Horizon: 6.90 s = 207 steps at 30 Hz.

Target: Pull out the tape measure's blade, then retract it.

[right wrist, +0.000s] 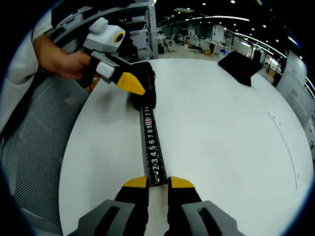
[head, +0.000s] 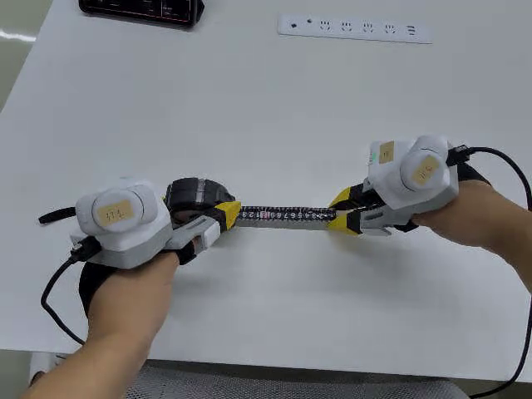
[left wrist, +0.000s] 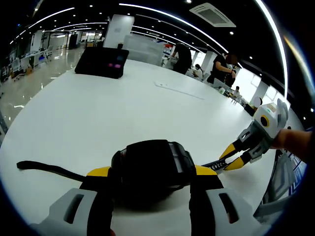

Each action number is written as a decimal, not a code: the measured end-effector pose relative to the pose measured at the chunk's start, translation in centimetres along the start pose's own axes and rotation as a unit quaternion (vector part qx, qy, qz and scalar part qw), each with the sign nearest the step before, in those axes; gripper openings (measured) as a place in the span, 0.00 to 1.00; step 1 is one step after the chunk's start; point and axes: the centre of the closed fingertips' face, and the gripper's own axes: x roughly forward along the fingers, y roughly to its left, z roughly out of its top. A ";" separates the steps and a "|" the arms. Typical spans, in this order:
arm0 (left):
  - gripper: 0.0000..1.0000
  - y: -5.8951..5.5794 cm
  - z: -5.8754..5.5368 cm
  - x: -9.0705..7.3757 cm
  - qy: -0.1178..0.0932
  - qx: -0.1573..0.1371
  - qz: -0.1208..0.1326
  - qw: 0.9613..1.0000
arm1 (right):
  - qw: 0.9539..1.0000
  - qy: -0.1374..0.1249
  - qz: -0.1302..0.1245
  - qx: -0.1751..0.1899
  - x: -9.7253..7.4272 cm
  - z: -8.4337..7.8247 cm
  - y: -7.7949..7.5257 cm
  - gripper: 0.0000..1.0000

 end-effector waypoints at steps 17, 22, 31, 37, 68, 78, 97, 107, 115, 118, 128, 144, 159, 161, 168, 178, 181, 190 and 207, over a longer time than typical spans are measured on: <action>0.58 0.0 0.0 -0.1 0.001 -0.005 -0.006 1.000 | 1.000 -0.018 0.011 0.009 1.7 1.8 0.2 0.10; 0.58 0.0 0.0 -0.1 0.001 -0.007 -0.006 1.000 | 1.000 -0.024 0.015 0.012 2.3 2.7 0.2 0.10; 0.58 -0.1 0.1 -0.1 0.001 -0.011 -0.008 1.000 | 0.999 -0.034 0.021 0.016 3.3 3.9 0.2 0.10; 0.58 -0.1 0.1 -0.1 0.000 -0.014 -0.009 1.000 | 0.998 -0.044 0.027 0.020 4.1 4.9 0.5 0.10; 0.58 0.1 0.2 0.0 0.000 -0.019 -0.012 1.000 | 0.996 -0.082 0.038 0.017 7.3 9.4 1.5 0.11; 0.58 0.1 0.2 -0.1 0.001 -0.021 -0.013 1.000 | 0.995 -0.090 0.040 0.015 7.8 10.0 1.5 0.11; 0.61 0.0 0.2 0.0 -0.003 -0.012 -0.017 1.000 | 0.995 -0.093 0.028 0.019 7.4 10.0 1.5 0.19; 0.61 0.0 0.3 0.0 0.001 0.018 -0.020 1.000 | 0.995 -0.094 0.025 0.028 7.0 9.7 1.5 0.26; 0.65 -0.1 0.4 -0.4 0.003 0.097 -0.021 0.995 | 0.993 -0.110 0.008 0.036 5.9 9.9 1.6 0.36; 0.65 -0.1 0.4 -0.6 0.002 0.099 -0.022 0.995 | 0.993 -0.110 0.004 0.041 5.8 9.8 1.5 0.39; 0.66 0.0 0.6 -1.2 0.002 0.114 -0.026 0.993 | 0.993 -0.114 -0.004 0.044 4.8 9.7 1.6 0.42; 0.77 0.5 -0.1 -3.0 0.023 0.224 -0.044 0.973 | 0.990 -0.114 -0.053 0.061 1.1 7.1 2.0 0.58; 0.84 0.0 0.4 -4.6 0.026 0.267 -0.068 0.961 | 0.988 -0.109 -0.076 0.078 -1.3 5.0 3.2 0.68; 0.84 -0.1 0.5 -4.8 0.024 0.270 -0.071 0.960 | 0.988 -0.110 -0.077 0.079 -1.5 4.9 3.4 0.69; 0.89 -0.1 0.1 -5.2 0.024 0.271 -0.079 0.959 | 0.986 -0.112 -0.087 0.089 -2.3 4.0 4.0 0.72; 0.95 -0.1 -0.2 -6.2 0.028 0.266 -0.100 0.958 | 0.983 -0.120 -0.101 0.100 -3.5 3.2 4.5 0.76; 0.96 -0.2 -0.1 -6.6 0.028 0.266 -0.107 0.958 | 0.981 -0.128 -0.101 0.109 -4.0 3.1 4.6 0.76; 0.97 -0.1 -0.1 -7.3 0.030 0.265 -0.118 0.957 | 0.978 -0.137 -0.101 0.124 -4.9 2.6 5.2 0.77; 0.99 0.5 -0.9 -8.7 0.036 0.268 -0.137 0.953 | 0.973 -0.138 -0.115 0.148 -6.6 0.4 5.8 0.78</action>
